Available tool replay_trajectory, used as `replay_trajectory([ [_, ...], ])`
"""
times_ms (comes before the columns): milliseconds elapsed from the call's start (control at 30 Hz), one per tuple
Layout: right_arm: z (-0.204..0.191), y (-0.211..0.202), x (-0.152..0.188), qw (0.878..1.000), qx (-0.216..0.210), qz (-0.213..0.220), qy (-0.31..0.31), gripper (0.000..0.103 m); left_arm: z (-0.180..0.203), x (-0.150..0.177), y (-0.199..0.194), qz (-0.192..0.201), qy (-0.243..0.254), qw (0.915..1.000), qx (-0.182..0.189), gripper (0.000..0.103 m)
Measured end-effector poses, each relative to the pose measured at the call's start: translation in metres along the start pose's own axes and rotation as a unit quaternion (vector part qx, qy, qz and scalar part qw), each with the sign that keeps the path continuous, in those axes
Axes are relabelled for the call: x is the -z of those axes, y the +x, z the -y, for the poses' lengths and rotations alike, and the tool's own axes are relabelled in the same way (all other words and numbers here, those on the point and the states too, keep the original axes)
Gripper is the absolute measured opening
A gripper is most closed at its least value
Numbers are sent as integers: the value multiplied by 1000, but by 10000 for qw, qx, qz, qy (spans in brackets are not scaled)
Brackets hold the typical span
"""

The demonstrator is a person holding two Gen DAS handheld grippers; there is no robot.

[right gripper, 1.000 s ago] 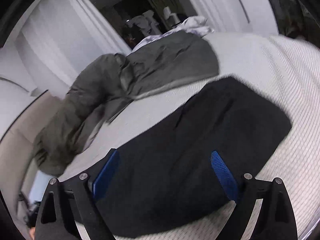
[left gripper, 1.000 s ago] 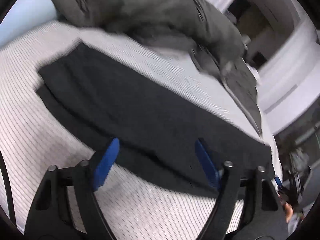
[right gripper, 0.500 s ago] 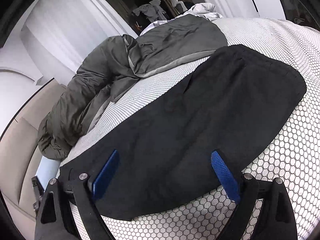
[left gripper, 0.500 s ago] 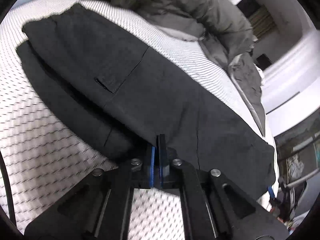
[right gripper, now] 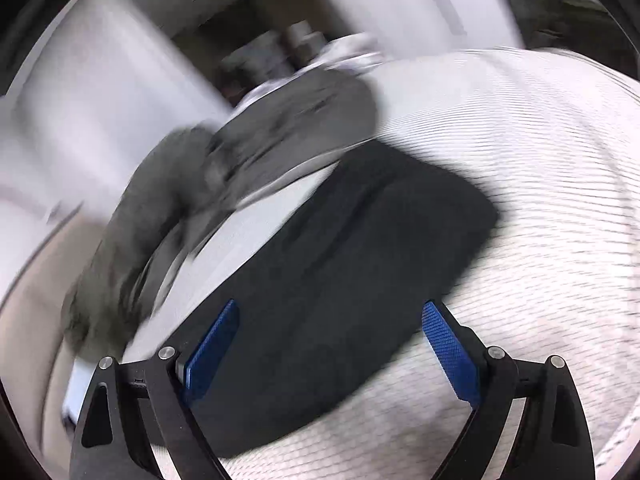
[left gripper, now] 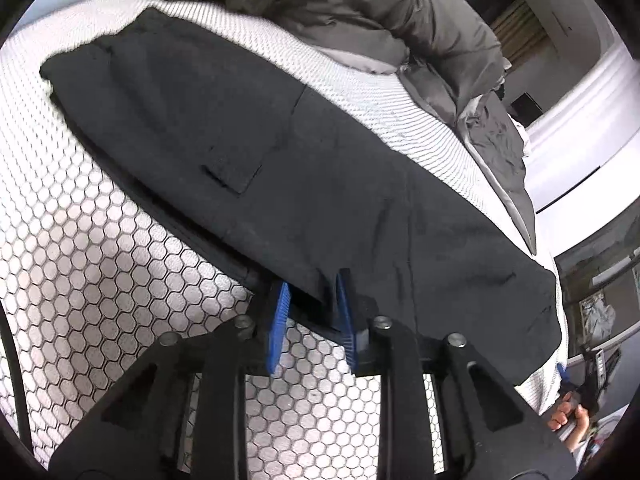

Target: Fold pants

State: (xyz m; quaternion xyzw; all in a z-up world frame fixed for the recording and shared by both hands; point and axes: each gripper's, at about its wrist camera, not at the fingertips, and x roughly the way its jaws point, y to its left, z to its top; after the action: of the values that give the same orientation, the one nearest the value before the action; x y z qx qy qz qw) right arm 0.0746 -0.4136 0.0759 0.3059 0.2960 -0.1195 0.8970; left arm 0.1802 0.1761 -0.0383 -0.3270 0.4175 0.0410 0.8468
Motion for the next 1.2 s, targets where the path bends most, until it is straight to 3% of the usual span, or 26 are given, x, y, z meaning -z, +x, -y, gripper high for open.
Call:
replay_trajectory([
  [67, 28, 3, -7, 9989, 96, -76, 447, 94, -1, -2, 4, -19, -76, 10000, 10, 20],
  [200, 63, 38, -13, 9919, -359, -478, 1119, 92, 2, -3, 7, 8, -11, 10000, -80, 20],
  [267, 68, 55, -19, 9925, -155, -432, 1132, 77, 6, -5, 13, 16, 13, 10000, -97, 20],
  [333, 68, 65, -27, 9932, -104, -399, 1089, 38, 5, -5, 15, 16, 16, 10000, -85, 20],
  [400, 62, 62, -30, 9945, -97, -432, 948, 20, 7, -6, 17, 26, 46, 9999, -95, 20],
  [433, 58, 54, -32, 9958, -61, -345, 845, 16, 8, -6, 18, 28, 61, 9999, -103, 20],
  [533, 54, 29, -41, 9974, 231, 135, 674, 15, 12, -6, 21, -36, 166, 9998, -44, 20],
  [600, 61, 36, -41, 9963, 548, 47, 657, 16, 15, -5, 20, -21, 249, 9996, -92, 20],
  [667, 73, 49, -37, 9942, 633, -306, 815, 22, 14, -6, 16, -32, 203, 9998, -53, 20],
  [733, 82, 48, -35, 9929, 433, -360, 1051, 39, 4, -10, 5, 19, 0, 10000, 16, 21],
  [767, 85, 42, -36, 9926, 297, -294, 1138, 45, -3, -14, -2, 148, -82, 9998, -39, 31],
  [833, 87, 30, -37, 9927, 194, -113, 1184, 60, -20, -24, -13, 432, -273, 9979, -400, 39],
  [867, 88, 24, -39, 9924, 174, -34, 1215, 62, -32, -28, -16, 519, -480, 9961, -520, 39],
  [967, 96, 20, -36, 9913, 14, -91, 1315, 65, -59, -45, -12, 546, -1023, 9925, -381, 39],
  [1033, 100, 27, -33, 9894, -155, -287, 1415, 65, -68, -56, -8, 651, -1227, 9897, -337, 32],
  [1067, 99, 30, -31, 9889, -193, -331, 1435, 65, -71, -61, -6, 716, -1293, 9885, -309, 19],
  [1167, 91, 44, -30, 9887, -437, -535, 1331, 64, -81, -68, 3, 819, -1515, 9849, -191, 3],
  [1200, 89, 49, -29, 9879, -554, -608, 1318, 50, -83, -68, 3, 842, -1545, 9843, -160, 2],
])
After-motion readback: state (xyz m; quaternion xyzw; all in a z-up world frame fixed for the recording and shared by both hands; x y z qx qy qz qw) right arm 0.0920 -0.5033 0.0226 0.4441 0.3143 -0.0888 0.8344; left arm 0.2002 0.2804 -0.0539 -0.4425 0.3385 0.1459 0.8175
